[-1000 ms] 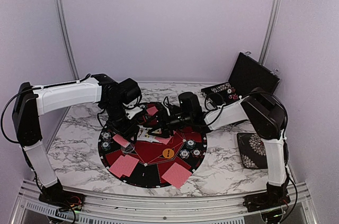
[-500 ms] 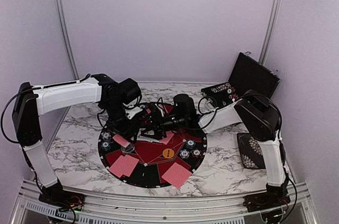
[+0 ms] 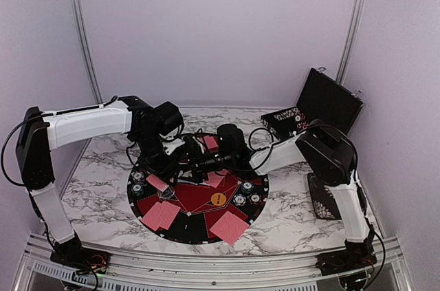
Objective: Distribute texas hold em gaming equipment
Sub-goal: Pick up the poker card from the face-down deck piles.
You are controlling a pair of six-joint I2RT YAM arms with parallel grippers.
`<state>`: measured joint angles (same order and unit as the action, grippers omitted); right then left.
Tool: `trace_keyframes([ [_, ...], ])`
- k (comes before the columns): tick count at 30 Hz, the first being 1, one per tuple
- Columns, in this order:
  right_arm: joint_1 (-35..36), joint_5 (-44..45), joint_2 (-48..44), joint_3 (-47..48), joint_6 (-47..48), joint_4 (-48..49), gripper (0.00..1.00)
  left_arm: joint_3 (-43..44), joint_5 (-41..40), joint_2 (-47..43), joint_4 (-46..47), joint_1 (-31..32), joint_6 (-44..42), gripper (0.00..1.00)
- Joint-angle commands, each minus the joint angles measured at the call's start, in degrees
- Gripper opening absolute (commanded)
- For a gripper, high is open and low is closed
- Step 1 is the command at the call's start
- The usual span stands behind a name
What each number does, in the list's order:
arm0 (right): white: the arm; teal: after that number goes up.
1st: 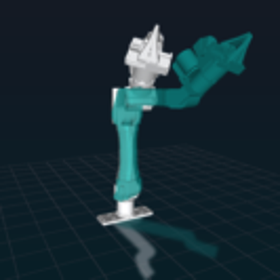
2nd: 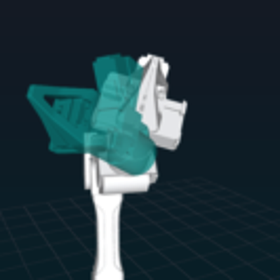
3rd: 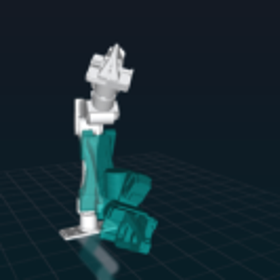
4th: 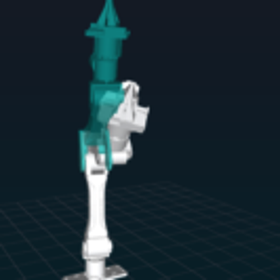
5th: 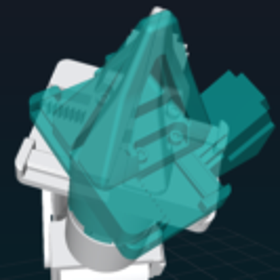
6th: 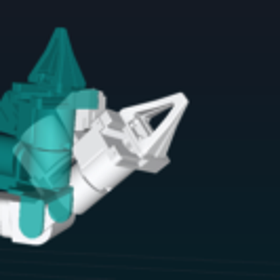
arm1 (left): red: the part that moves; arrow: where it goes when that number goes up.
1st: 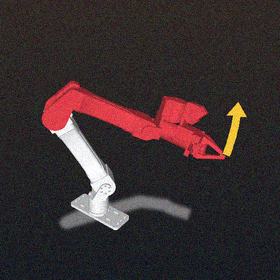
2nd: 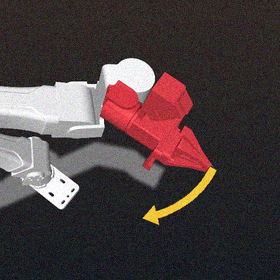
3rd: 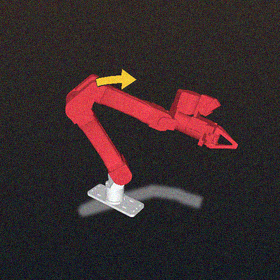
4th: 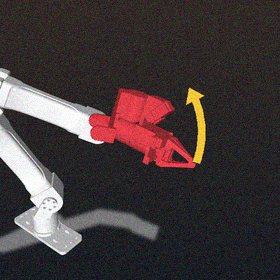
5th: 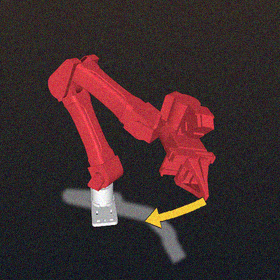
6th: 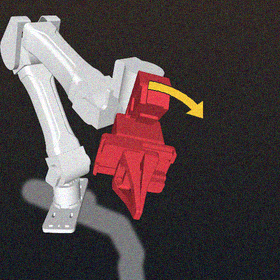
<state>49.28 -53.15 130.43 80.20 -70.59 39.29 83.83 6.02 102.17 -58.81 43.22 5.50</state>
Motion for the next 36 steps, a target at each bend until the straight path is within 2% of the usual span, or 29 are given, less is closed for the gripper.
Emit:
trace_keyframes([
  [1,0.7,0.2,1.6,2.5,0.3,-0.1,0.65,1.2,0.3,-1.2,-0.9,0.2,-0.6,0.45],
  [19,0.4,4.1,1.3,4.2,8.9,-12.6,0.54,0.9,-0.1,-2.2,-1.0,0.1,-0.7,0.45],
  [36,-1.9,5.2,-1.9,0.7,9.9,-12.6,0.52,0.7,-0.3,-2.3,-0.9,0.0,-0.8,0.45],
])
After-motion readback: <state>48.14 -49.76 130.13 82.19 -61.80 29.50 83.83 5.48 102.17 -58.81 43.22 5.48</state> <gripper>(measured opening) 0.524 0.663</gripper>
